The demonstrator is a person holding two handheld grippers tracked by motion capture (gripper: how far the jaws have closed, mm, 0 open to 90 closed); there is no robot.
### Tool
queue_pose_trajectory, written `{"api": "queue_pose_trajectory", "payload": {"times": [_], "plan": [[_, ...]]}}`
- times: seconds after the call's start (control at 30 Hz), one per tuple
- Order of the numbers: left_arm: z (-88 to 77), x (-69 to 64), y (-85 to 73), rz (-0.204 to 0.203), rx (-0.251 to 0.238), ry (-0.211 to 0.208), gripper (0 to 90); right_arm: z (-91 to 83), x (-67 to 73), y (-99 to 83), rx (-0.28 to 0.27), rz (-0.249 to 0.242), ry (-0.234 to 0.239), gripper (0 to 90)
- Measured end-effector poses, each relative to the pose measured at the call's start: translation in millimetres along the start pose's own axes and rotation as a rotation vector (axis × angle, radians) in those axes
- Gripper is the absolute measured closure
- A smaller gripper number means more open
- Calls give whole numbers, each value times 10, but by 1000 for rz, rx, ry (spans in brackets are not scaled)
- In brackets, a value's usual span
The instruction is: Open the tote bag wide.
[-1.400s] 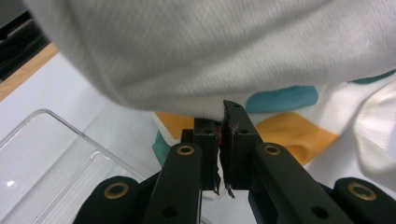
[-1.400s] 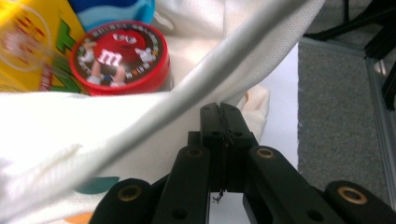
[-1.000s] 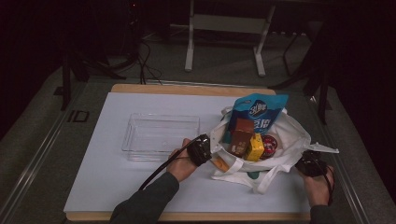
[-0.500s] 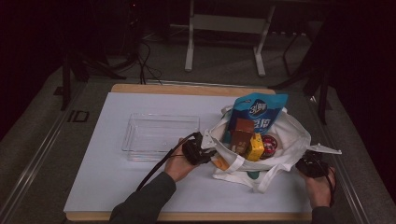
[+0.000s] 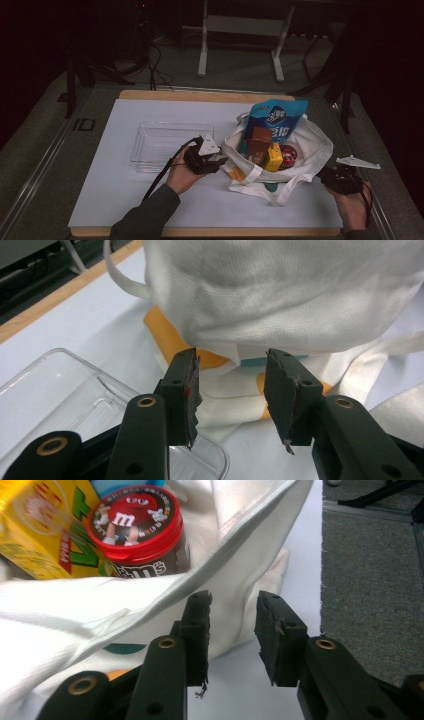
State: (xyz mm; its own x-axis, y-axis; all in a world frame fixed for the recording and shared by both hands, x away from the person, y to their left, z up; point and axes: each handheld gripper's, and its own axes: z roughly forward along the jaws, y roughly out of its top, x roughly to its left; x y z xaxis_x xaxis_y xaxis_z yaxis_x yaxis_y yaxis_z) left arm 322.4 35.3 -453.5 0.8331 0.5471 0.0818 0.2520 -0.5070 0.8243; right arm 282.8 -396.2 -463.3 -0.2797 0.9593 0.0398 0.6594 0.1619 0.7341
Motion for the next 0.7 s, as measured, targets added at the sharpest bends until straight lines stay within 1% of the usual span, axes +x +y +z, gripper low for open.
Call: {"api": "queue_pose_trajectory", "payload": {"times": [0.17, 0.4, 0.5, 0.6, 0.7], "plan": [[-124, 33, 23, -20, -44, -15, 566, -142, -16, -4, -24, 13, 3, 615], [-284, 78, 79, -48, -104, -30, 552, -345, -46, 1, -58, 19, 3, 597], [-348, 121, 135, -57, -126, -32, 549, -411, -63, 21, -76, 28, 12, 594], [-413, 158, 205, -75, -164, -38, 545, -456, -59, 42, -93, 26, 19, 581], [-458, 185, 277, -87, -191, -37, 541, -478, -44, 64, -109, 28, 39, 559]]}}
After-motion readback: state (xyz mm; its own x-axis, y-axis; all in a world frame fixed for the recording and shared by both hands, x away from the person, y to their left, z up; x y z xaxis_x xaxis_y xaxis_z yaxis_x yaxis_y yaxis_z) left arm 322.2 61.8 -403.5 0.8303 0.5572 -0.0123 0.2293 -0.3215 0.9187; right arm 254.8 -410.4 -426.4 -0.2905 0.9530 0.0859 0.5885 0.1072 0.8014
